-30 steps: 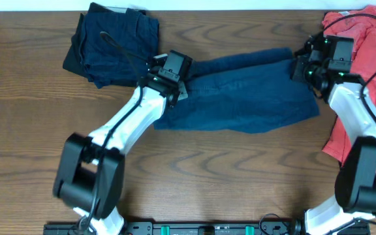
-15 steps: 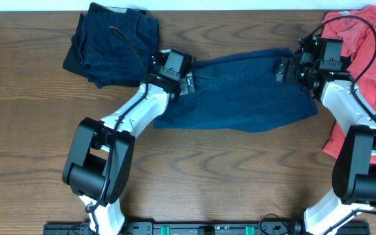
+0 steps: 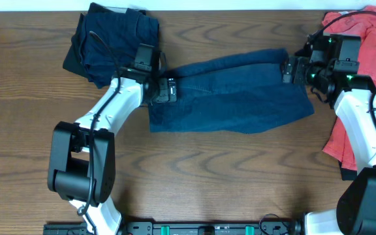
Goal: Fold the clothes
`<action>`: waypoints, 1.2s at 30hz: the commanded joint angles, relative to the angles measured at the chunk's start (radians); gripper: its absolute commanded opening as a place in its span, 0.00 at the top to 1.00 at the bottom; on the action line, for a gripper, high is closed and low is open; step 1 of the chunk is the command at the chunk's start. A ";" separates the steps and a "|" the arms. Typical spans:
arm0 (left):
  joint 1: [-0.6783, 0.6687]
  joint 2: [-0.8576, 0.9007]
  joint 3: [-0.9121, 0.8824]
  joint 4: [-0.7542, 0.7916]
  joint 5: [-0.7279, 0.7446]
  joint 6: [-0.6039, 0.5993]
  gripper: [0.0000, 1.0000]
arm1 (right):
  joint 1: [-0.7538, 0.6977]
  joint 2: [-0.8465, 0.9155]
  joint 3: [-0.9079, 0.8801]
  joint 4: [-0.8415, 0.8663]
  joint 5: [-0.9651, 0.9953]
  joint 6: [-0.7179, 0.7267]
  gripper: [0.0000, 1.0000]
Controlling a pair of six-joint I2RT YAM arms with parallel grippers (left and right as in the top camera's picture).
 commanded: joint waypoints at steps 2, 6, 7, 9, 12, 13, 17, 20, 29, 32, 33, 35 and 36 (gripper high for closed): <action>0.019 -0.017 0.012 -0.002 0.163 0.107 0.02 | 0.006 -0.003 0.009 0.004 0.064 -0.020 0.08; 0.019 -0.018 0.015 0.011 0.165 0.107 0.02 | 0.006 -0.006 0.024 0.028 0.012 -0.056 0.05; 0.019 -0.019 0.017 0.020 0.166 0.106 0.02 | 0.006 -0.008 0.033 0.028 0.001 -0.068 0.05; 0.019 -0.023 0.020 0.042 0.165 0.106 0.02 | 0.007 -0.009 0.054 0.027 -0.015 -0.080 0.05; 0.019 -0.042 0.037 0.055 0.165 0.106 0.02 | 0.007 -0.009 0.085 0.027 -0.039 -0.079 0.05; 0.019 -0.057 0.050 0.053 0.164 0.108 0.02 | 0.007 -0.010 0.095 0.024 -0.043 -0.079 0.05; 0.019 -0.118 0.080 0.026 0.163 0.157 0.02 | 0.019 -0.016 0.112 -0.006 -0.051 -0.078 0.05; 0.019 -0.135 0.079 -0.023 0.163 0.194 0.02 | 0.035 -0.016 0.111 -0.051 -0.069 -0.075 0.07; 0.019 -0.079 0.071 -0.206 0.165 0.340 0.02 | 0.120 -0.016 0.108 -0.175 -0.061 -0.076 0.12; 0.019 -0.069 0.068 -0.244 0.165 0.381 0.02 | 0.143 -0.016 0.107 -0.179 -0.056 -0.076 0.12; 0.021 -0.066 0.065 -0.251 0.165 0.389 0.02 | 0.148 -0.016 0.107 -0.180 -0.057 -0.076 0.12; 0.027 -0.052 0.057 -0.249 0.165 0.391 0.02 | 0.153 -0.016 0.107 -0.180 -0.056 -0.076 0.12; 0.031 -0.044 0.054 -0.249 0.166 0.391 0.02 | 0.154 -0.016 0.107 -0.180 -0.056 -0.076 0.12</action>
